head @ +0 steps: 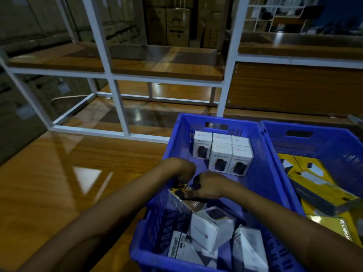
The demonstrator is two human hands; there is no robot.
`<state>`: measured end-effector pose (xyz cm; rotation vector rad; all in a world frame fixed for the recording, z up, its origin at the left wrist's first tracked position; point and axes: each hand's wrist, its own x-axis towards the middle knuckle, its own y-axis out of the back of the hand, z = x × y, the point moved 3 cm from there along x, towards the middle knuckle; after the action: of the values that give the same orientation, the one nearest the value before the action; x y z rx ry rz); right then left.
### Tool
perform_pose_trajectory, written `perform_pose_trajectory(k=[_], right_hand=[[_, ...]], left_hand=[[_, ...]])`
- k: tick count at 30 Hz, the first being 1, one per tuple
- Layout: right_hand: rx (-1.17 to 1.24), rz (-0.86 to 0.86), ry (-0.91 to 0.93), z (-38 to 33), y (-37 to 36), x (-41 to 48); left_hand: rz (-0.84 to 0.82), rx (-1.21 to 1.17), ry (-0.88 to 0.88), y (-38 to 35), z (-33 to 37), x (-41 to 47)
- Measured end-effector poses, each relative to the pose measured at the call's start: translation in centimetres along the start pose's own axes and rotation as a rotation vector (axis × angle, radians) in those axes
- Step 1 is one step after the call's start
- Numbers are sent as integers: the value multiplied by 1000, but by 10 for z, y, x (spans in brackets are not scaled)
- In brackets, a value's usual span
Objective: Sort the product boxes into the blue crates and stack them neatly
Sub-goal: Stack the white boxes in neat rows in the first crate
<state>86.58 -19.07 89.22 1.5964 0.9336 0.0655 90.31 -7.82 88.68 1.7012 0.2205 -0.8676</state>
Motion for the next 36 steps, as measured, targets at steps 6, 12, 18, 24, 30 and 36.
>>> perform_pose_trajectory(k=[6, 12, 18, 24, 30, 36], right_hand=[[-234, 53, 21, -12, -32, 7], [58, 80, -45, 11, 0, 13], [614, 297, 13, 46, 41, -3], [1225, 787, -96, 87, 66, -1], [1659, 821, -228, 94, 72, -13], [1805, 577, -220, 84, 63, -5]], left_hand=[[-45, -80, 1, -16, 3, -2], [-33, -247, -43, 4, 9, -8], [116, -532, -134, 48, -7, -14], [350, -981, -107, 82, -24, -12], [566, -1726, -290, 90, -12, -4], [573, -2186, -391, 88, 4, 2]])
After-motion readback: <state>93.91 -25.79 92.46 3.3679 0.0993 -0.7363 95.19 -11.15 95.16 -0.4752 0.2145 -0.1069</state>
